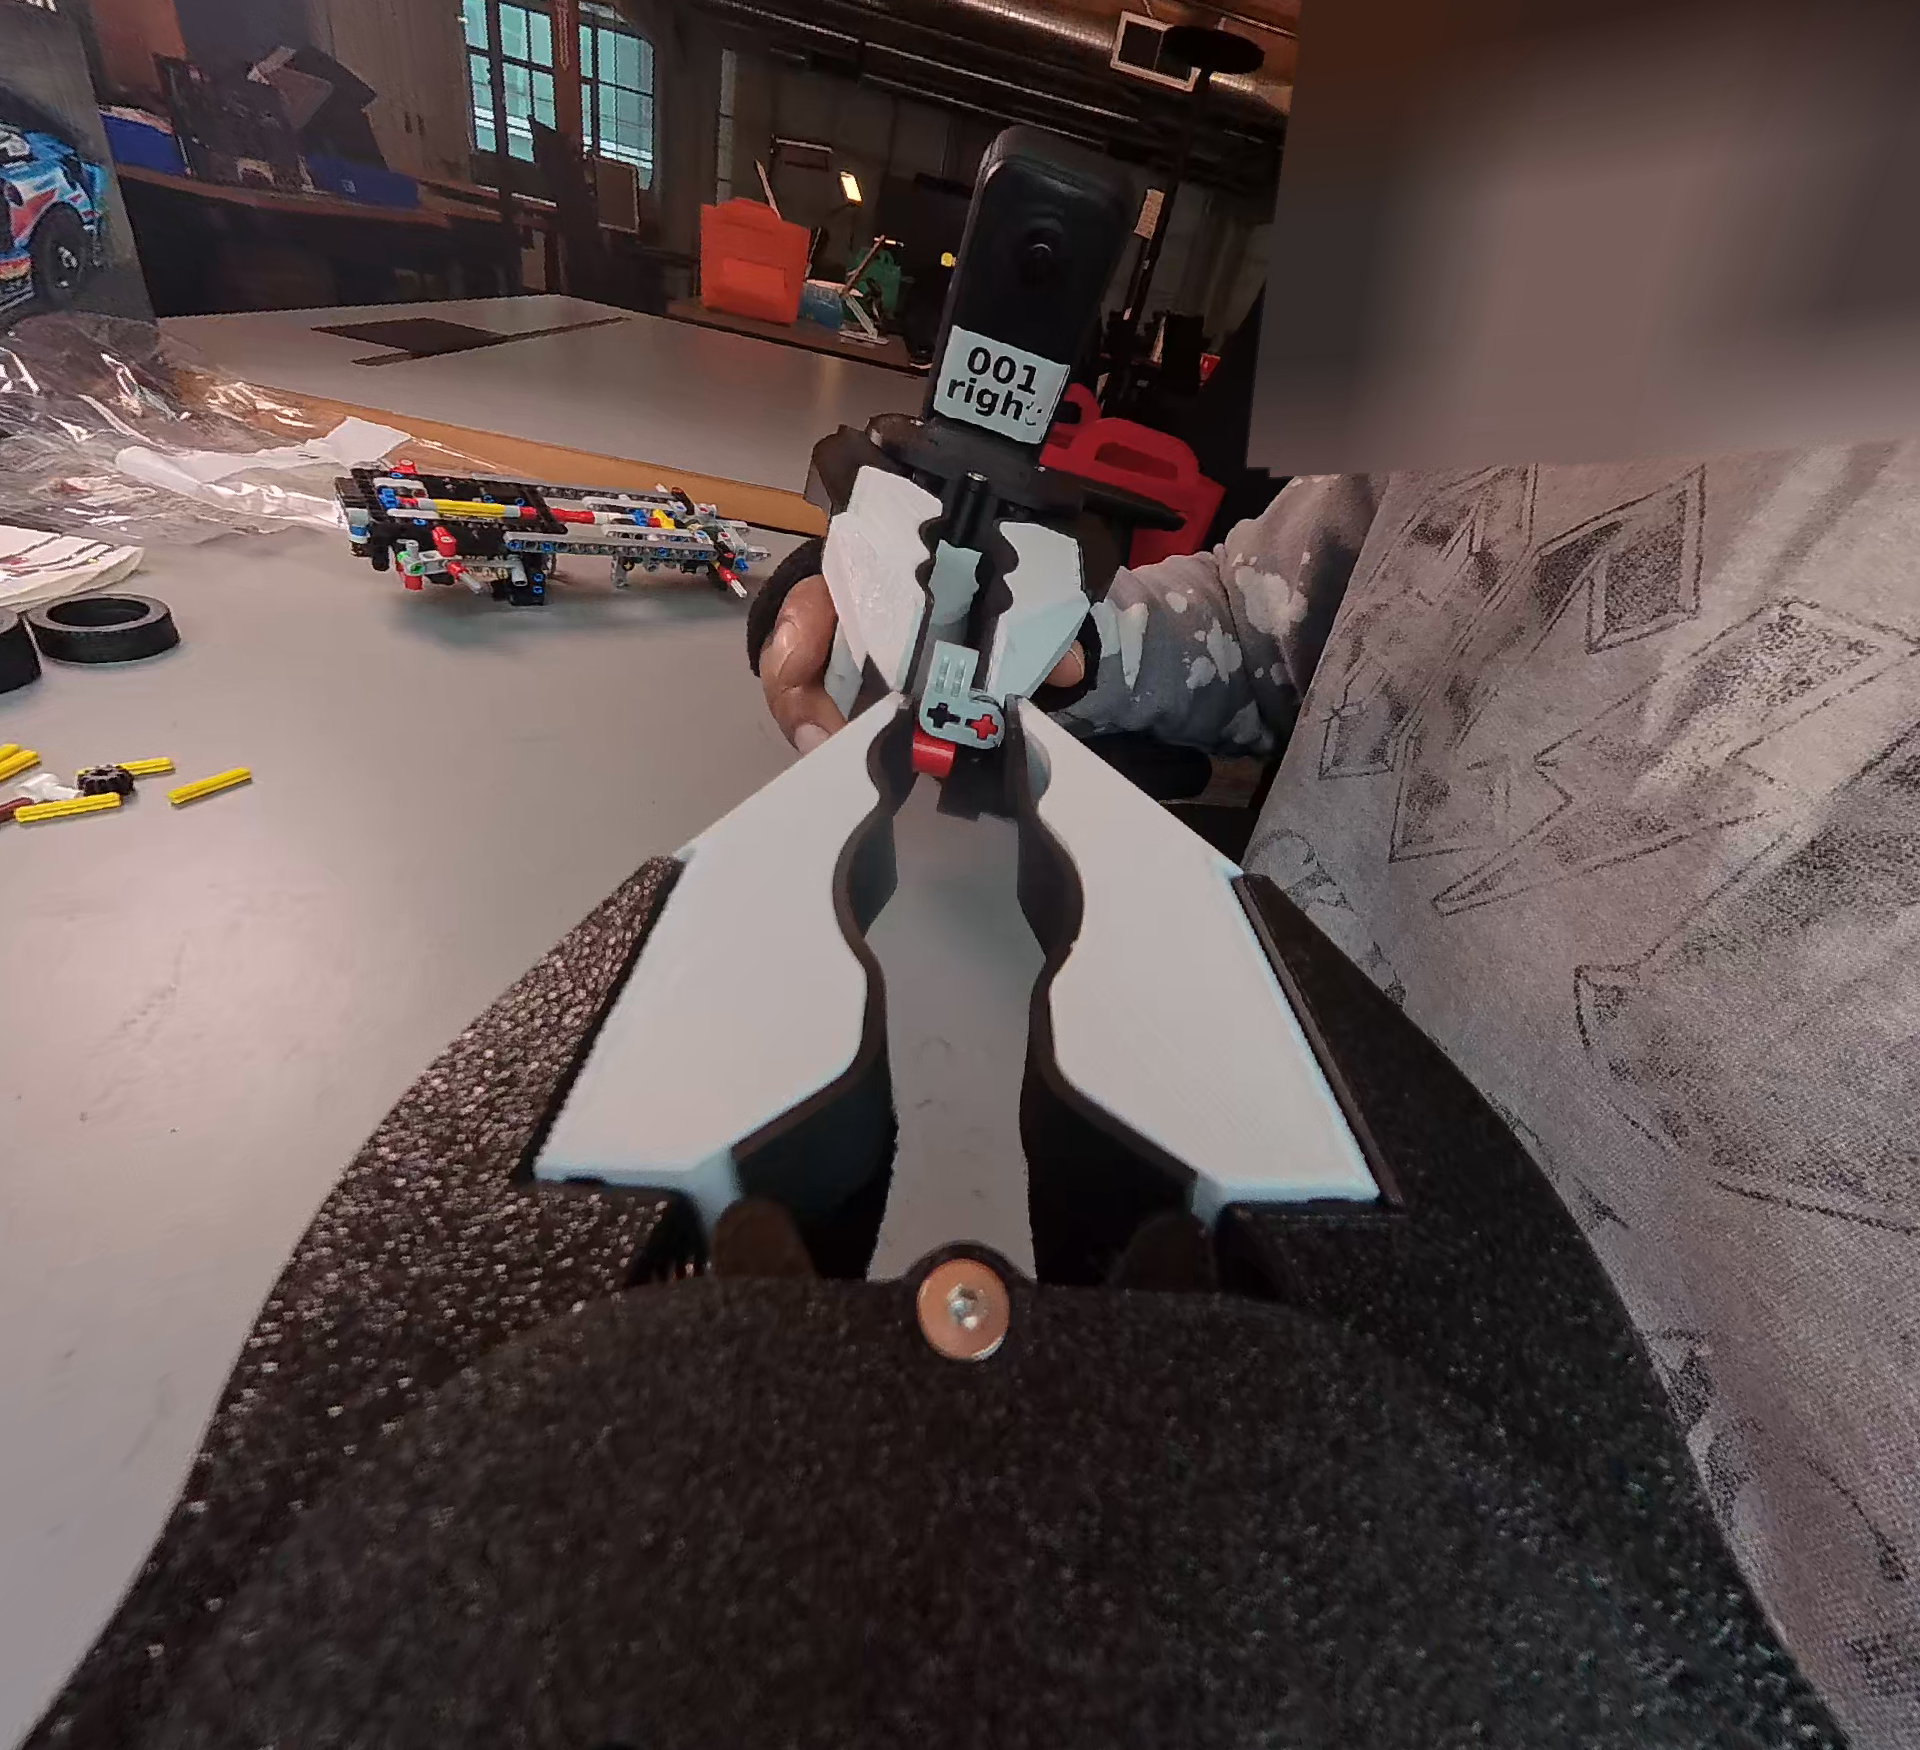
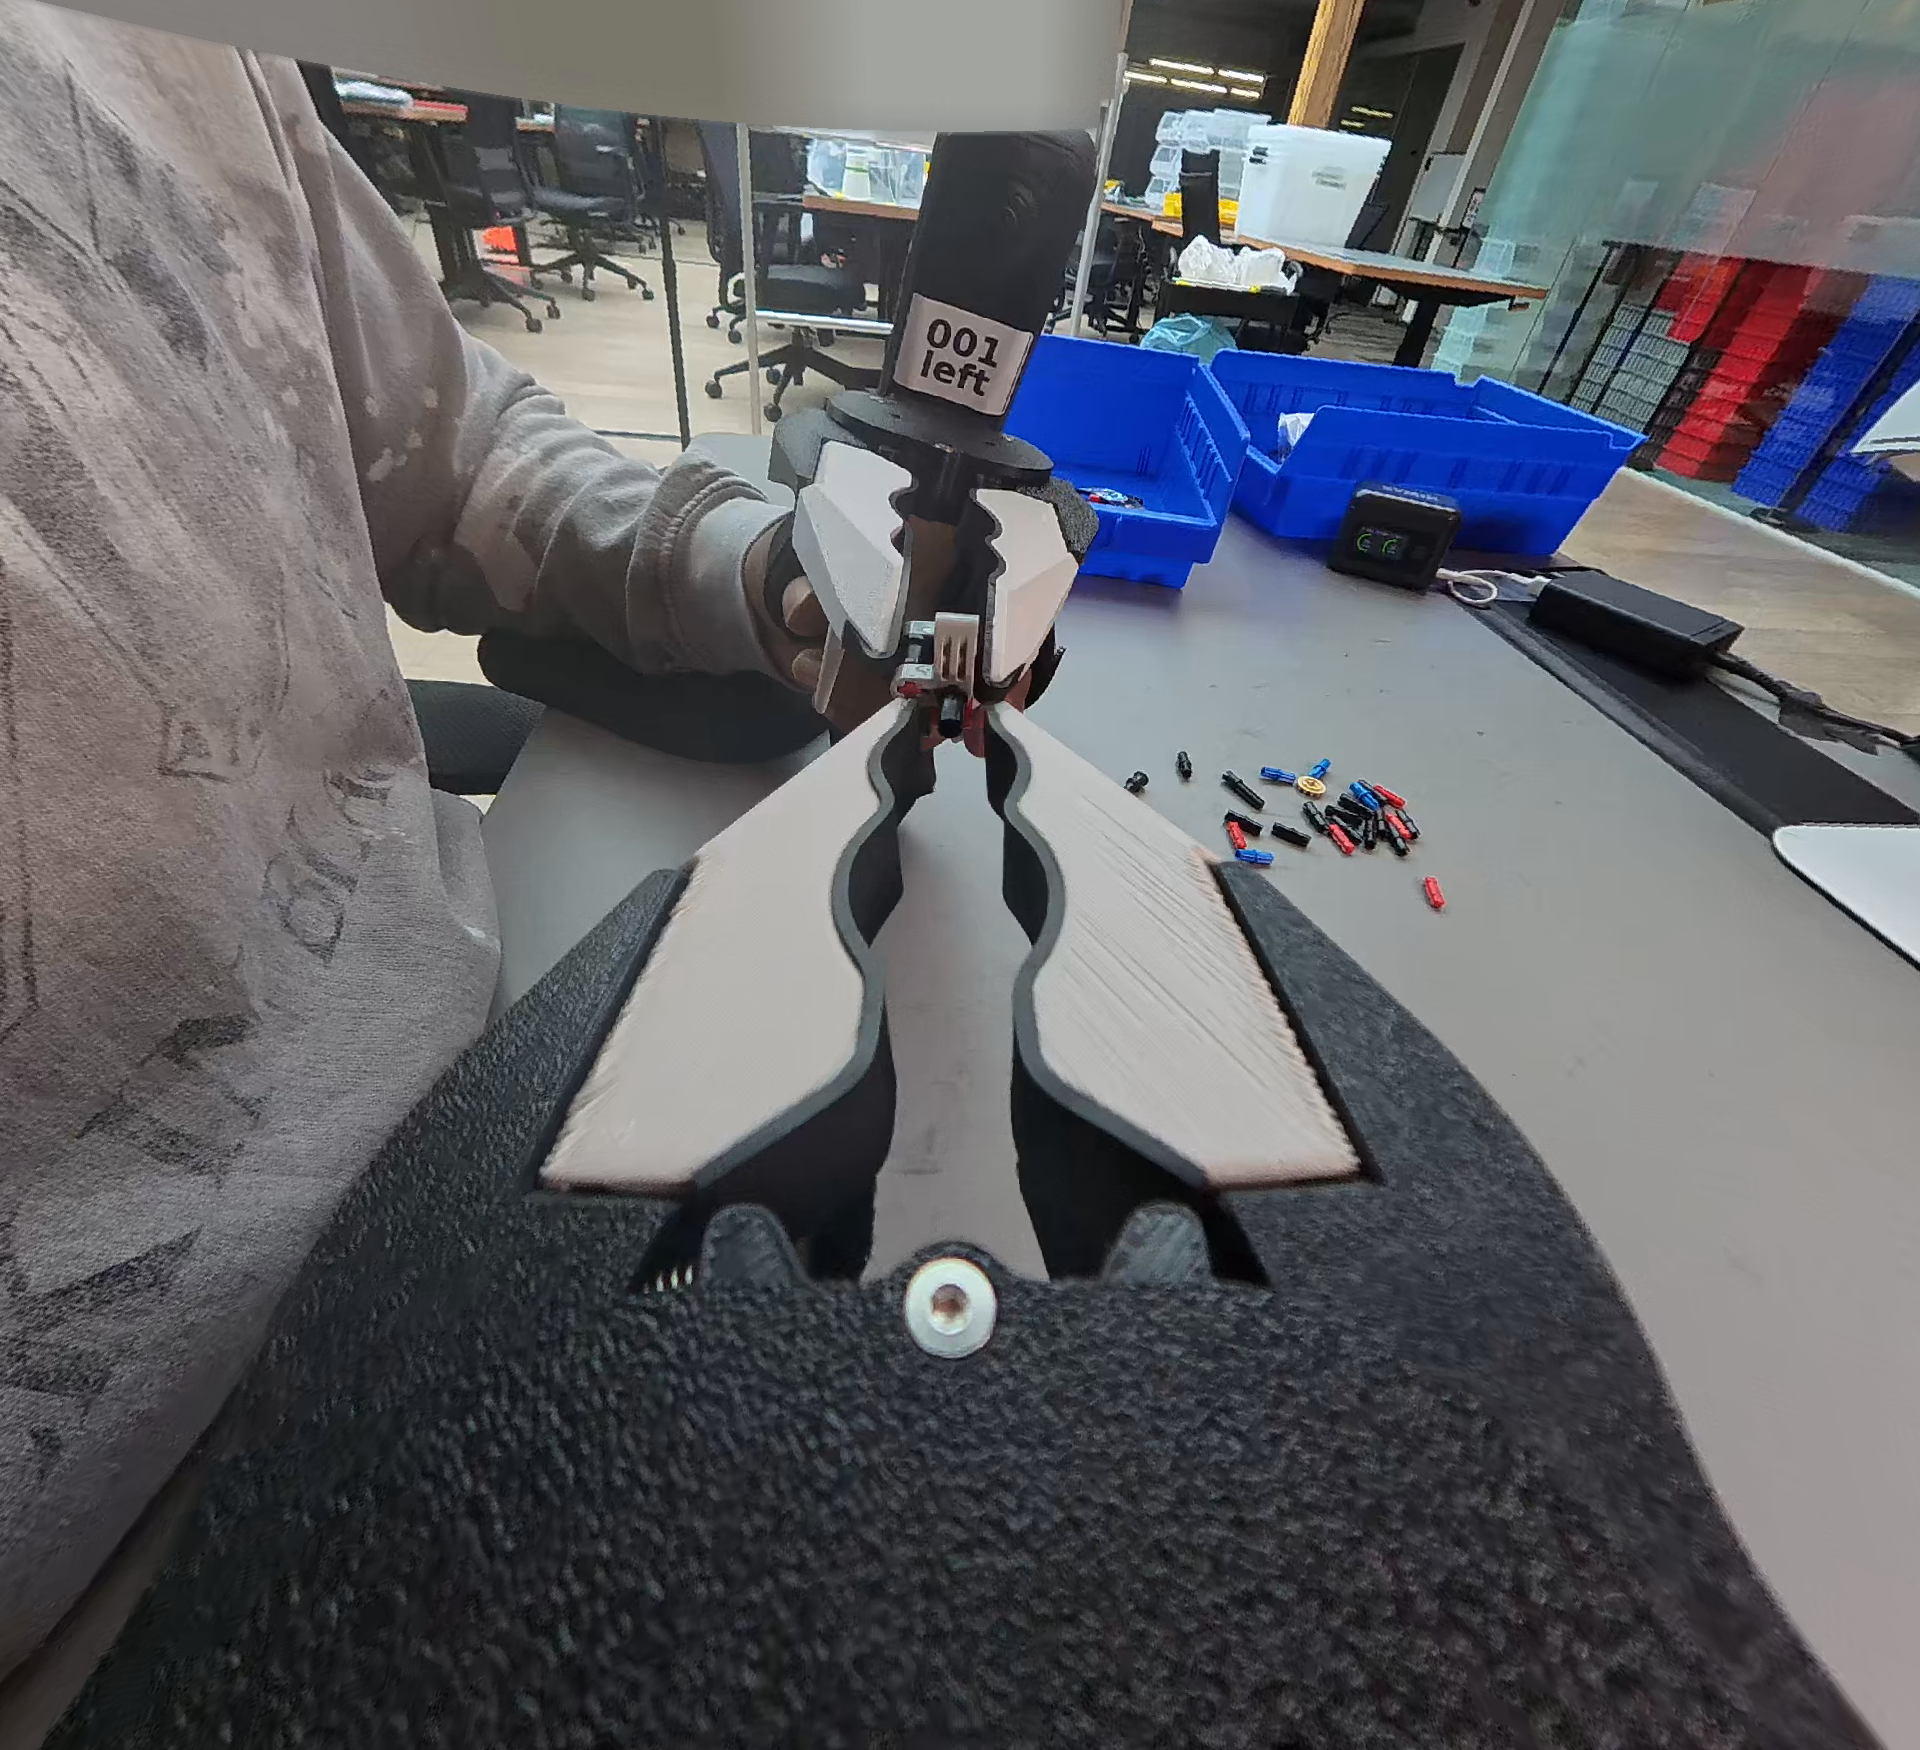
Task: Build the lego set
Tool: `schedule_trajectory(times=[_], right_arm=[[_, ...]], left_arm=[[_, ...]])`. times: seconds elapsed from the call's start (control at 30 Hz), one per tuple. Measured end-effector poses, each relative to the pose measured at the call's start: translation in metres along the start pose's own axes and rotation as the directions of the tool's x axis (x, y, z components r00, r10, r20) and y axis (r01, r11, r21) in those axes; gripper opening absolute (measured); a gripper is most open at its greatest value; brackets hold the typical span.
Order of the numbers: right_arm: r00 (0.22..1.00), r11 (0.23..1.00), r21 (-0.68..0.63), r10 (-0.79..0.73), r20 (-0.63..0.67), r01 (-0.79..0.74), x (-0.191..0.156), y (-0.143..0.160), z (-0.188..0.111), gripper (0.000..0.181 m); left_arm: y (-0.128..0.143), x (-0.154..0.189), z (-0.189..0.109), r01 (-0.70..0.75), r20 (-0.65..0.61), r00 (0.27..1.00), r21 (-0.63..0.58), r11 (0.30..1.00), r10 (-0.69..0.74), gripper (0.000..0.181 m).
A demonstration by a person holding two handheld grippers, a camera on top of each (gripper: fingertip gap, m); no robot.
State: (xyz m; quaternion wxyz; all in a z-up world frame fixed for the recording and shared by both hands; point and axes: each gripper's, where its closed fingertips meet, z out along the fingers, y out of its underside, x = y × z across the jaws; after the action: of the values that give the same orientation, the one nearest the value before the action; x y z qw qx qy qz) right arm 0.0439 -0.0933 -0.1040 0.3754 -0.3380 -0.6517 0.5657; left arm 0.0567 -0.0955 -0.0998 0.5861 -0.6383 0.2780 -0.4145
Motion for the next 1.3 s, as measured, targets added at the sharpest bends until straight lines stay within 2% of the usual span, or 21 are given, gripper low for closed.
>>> schedule_trajectory(times=[0.27,0.5,0.6,0.67,0.73,0.83,1.0,1.3], right_arm=[[0.998,0.998,-0.025,-0.059,-0.018,0.058,-0.001,0.003,0.0,0.007],[0.99,0.988,-0.079,-0.136,-0.024,0.134,-0.002,0.011,0.001,0.003],[0.992,0.986,-0.112,-0.125,-0.006,0.124,-0.003,0.017,0.001,0.003],[0.992,0.983,-0.138,-0.125,0.006,0.125,-0.004,0.021,0.004,0.002],[0.992,0.979,-0.157,-0.128,0.016,0.129,-0.007,0.025,0.007,0.002],[0.993,0.979,-0.165,-0.119,0.021,0.121,-0.007,0.028,0.008,0.002],[0.999,0.996,-0.082,-0.036,0.038,0.039,-0.005,0.016,0.004,0.001],[0.999,1.0,-0.009,0.007,0.044,-0.007,-0.002,0.001,-0.003,0.001]], left_arm=[[0.005,-0.003,0.0,-0.015,0.019,1.0,-0.041,0.999,0.016,0.016],[0.016,-0.003,-0.001,0.026,0.01,1.0,-0.12,0.992,-0.025,0.016],[0.022,-0.005,-0.001,0.014,0.032,0.999,-0.159,0.987,-0.009,0.016],[0.027,-0.006,0.001,-0.008,0.05,0.999,-0.19,0.982,0.018,0.031],[0.033,-0.006,0.002,-0.025,0.055,0.998,-0.228,0.973,0.039,0.02],[0.037,-0.007,0.0,-0.062,0.059,0.995,-0.277,0.959,0.081,0.018],[0.024,-0.007,0.001,-0.081,0.072,0.992,-0.243,0.967,0.101,0.017],[0.009,-0.004,0.005,-0.068,0.056,0.995,-0.182,0.981,0.079,0.016]])
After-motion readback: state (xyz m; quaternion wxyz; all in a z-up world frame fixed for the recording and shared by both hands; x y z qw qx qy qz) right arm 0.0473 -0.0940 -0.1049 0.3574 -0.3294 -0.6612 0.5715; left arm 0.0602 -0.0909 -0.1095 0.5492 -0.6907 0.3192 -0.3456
